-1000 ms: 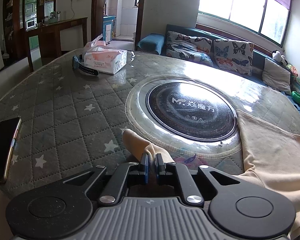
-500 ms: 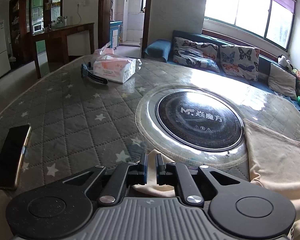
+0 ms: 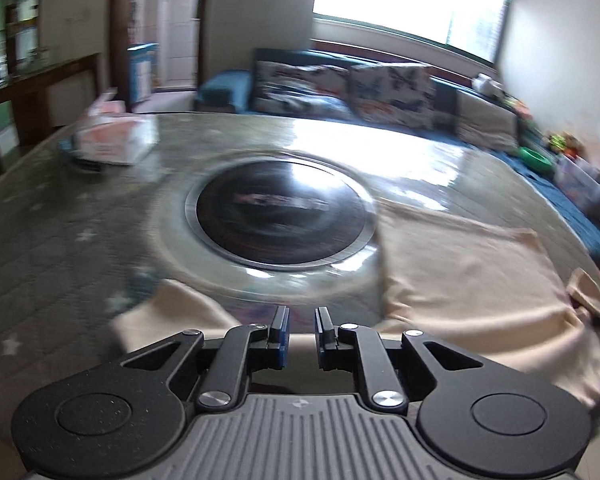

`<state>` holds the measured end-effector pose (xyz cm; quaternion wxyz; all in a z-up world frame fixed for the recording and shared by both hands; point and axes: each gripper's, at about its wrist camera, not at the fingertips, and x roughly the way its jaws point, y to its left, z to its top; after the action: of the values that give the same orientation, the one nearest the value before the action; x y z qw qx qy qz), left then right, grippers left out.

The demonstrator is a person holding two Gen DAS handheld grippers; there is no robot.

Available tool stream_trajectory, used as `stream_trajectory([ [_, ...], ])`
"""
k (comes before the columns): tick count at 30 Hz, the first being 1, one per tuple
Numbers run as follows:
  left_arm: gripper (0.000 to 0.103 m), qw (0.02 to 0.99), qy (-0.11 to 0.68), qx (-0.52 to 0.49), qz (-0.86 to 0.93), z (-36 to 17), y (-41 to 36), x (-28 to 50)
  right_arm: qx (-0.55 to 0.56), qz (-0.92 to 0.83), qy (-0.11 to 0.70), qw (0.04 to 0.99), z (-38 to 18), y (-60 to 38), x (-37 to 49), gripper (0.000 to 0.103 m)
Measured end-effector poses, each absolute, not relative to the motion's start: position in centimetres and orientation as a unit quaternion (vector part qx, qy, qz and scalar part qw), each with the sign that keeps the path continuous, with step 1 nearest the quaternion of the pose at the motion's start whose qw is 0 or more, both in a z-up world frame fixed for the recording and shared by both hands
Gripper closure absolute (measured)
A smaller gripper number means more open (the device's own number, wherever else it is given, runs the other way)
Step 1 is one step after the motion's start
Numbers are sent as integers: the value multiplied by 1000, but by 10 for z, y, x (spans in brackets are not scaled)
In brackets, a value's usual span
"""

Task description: Fold clothes

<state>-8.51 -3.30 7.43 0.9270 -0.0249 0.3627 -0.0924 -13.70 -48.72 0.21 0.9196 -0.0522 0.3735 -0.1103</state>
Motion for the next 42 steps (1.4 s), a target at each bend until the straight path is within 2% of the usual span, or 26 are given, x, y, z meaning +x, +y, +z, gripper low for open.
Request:
stream_trajectory([
  [11, 88, 899, 368, 33, -236, 61, -100, -104, -31, -229, 363, 903, 6, -544, -154, 23],
  [15, 88, 880, 367, 54, -295, 56, -116, -118, -29, -221, 361, 906, 10, -548, -170, 23],
  [17, 88, 869, 367, 65, -326, 54, -122, -127, -32, -192, 358, 913, 17, -540, -176, 23],
  [21, 67, 853, 358, 97, -367, 50, -134, -143, -35, -110, 360, 926, 27, -515, -184, 23],
  [31, 68, 834, 352, 154, -396, 32, -142, -158, -35, 118, 368, 921, 33, -436, -193, 31],
  [34, 75, 837, 344, 166, -392, 29, -144, -159, -44, 162, 376, 911, 29, -414, -195, 35],
  [35, 85, 838, 342, 169, -390, 28, -145, -159, -46, 171, 376, 909, 27, -408, -196, 36],
  [37, 94, 838, 340, 170, -392, 28, -145, -159, -45, 186, 375, 907, 25, -397, -197, 37],
  [42, 98, 828, 335, 168, -418, 36, -140, -165, -52, 219, 391, 892, 19, -380, -198, 38],
])
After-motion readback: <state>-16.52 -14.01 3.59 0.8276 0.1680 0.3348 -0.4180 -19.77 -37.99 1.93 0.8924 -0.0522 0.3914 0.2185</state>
